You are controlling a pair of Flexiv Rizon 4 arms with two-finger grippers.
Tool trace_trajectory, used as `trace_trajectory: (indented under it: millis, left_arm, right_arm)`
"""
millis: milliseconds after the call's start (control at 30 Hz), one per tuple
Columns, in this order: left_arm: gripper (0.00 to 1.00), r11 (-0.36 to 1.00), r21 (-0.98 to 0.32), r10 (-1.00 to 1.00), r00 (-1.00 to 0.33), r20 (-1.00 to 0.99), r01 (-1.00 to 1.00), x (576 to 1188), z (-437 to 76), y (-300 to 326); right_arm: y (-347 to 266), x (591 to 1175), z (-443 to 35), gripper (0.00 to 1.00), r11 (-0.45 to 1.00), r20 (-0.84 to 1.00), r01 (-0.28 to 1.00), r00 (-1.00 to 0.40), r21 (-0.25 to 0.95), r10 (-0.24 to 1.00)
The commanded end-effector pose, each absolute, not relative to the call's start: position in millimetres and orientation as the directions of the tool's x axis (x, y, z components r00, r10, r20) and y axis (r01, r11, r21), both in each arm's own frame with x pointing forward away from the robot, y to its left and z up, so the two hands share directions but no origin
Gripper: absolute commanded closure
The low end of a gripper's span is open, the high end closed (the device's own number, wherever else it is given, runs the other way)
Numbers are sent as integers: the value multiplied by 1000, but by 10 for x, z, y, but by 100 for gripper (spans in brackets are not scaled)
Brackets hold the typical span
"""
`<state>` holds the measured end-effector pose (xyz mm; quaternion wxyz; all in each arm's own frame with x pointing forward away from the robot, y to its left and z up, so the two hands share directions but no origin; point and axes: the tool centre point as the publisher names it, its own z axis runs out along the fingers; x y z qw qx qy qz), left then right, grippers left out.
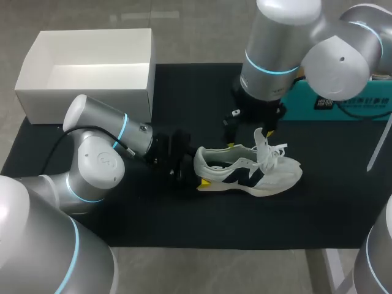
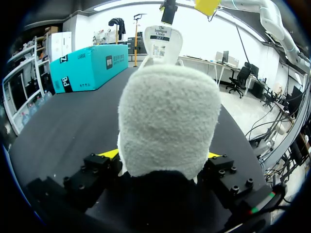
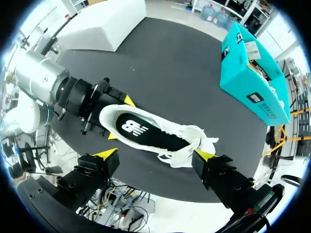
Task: Take the shoe out of the shoebox, open the shoe tongue, remove and reinsert the insole, then place the shoe into the shoebox
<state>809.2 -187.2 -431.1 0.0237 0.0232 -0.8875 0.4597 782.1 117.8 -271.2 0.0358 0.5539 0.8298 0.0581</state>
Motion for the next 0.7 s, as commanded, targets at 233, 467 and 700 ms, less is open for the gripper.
trace_trajectory:
  millis: [233,467,700]
  left_arm:
    - [100,575,-815,-20,-998,62,-62,8089,-4317,-1873]
    - [100,575,-815,-20,-998,62,-62,8089,-4317,-1873]
    - [100,575,-815,-20,-998,62,-62,8089,-4317,-1873]
  right_arm:
    - [1268,7828,-2685,0,825,21,561,-827,60,561]
    - [1268,7828,-2685,0,825,21,561,-827,60,561]
    - [1268,7828,-2685,0,825,21,561,-827,60,561]
